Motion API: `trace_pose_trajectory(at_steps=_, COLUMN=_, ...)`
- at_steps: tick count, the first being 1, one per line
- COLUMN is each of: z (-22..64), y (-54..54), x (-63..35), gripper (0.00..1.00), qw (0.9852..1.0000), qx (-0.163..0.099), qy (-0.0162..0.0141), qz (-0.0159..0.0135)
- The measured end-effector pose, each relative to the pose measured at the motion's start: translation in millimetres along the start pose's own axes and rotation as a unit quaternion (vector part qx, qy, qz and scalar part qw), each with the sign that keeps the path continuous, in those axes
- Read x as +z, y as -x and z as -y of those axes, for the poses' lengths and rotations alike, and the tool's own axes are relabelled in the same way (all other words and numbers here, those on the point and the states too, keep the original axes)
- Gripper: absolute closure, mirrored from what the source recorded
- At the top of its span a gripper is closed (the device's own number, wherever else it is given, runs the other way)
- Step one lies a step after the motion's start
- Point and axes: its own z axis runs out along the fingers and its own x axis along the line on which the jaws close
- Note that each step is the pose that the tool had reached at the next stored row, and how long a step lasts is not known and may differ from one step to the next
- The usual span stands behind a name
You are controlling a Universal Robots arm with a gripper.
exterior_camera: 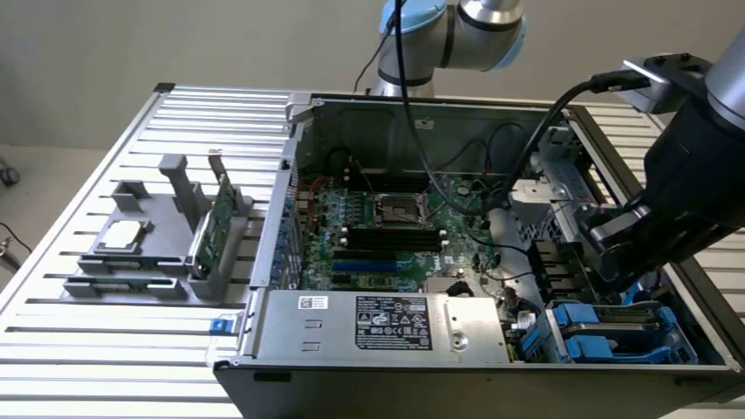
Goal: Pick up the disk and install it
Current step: 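Insert the first disk wire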
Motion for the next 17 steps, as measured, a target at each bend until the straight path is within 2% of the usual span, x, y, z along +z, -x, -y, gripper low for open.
trace_pose_trajectory(at_steps=4, z=0.0, y=0.0, x=0.0, gripper=0.76, qw=0.9994, qx=0.035, qy=-0.0009, qz=0.0009)
trace_pose_trajectory(at_steps=8, z=0.0, y=0.0, x=0.0, gripper=0.76, qw=0.9976, qx=0.07, qy=-0.0017, qz=0.0018)
trace_pose_trajectory(at_steps=12, z=0.0, y=0.0, x=0.0, gripper=0.76, qw=0.9945, qx=0.105, qy=-0.0026, qz=0.0027)
trace_pose_trajectory(at_steps=17, z=0.0, y=0.0, x=0.0, gripper=0.76, qw=0.9893, qx=0.145, qy=-0.0036, qz=0.0037)
